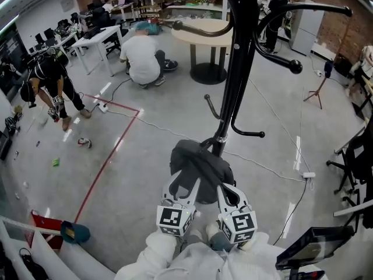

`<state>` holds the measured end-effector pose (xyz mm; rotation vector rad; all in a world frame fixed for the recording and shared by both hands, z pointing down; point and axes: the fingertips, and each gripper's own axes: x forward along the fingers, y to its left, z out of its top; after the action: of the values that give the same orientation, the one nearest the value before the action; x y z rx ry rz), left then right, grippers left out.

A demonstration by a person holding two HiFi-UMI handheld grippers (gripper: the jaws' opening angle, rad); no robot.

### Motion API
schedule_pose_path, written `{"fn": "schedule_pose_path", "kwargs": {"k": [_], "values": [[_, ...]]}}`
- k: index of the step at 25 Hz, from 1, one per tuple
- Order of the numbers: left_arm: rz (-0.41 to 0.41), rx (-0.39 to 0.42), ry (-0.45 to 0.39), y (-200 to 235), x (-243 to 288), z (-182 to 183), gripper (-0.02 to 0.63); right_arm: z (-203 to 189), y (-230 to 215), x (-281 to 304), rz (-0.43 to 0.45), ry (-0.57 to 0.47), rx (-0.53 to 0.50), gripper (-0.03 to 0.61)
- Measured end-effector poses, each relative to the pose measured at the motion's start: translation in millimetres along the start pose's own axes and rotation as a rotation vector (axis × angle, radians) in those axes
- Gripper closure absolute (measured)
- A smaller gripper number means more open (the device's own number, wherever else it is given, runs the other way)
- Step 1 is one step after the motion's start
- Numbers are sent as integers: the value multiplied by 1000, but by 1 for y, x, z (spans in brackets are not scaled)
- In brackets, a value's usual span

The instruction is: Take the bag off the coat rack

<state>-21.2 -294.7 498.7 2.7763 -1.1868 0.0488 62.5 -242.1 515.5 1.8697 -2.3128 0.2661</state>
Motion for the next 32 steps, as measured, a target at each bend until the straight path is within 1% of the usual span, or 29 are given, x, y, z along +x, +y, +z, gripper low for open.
{"fn": "schedule_pose_path", "kwargs": {"k": [3, 4, 7, 9, 11, 14, 19, 23, 29, 32], "values": [[-23, 60, 45, 10, 12, -7, 353, 1, -2, 1, -8, 0, 2, 566], [-36, 76, 62, 14, 16, -10, 333, 1, -3, 1, -10, 0, 1, 566], [-107, 143, 106, 21, 29, -18, 287, 1, -5, 1, -15, -1, -3, 566], [-174, 205, 133, 26, 37, -22, 276, 1, -6, 1, -20, -2, -4, 566], [-235, 250, 162, 32, 45, -23, 273, 2, -9, 2, -28, -2, -6, 566], [-299, 301, 193, 43, 58, -26, 273, 3, -15, 2, -43, 0, -8, 566], [-397, 353, 235, 58, 79, -28, 273, 3, -20, 7, -74, 11, -3, 566], [-511, 402, 304, 60, 85, -40, 273, 2, -23, 10, -92, 18, 5, 566], [-627, 462, 405, 70, 93, -53, 272, 5, -26, 14, -98, 16, 30, 566], [-698, 515, 443, 65, 101, -56, 273, 8, -23, 15, -90, 10, 29, 566]]}}
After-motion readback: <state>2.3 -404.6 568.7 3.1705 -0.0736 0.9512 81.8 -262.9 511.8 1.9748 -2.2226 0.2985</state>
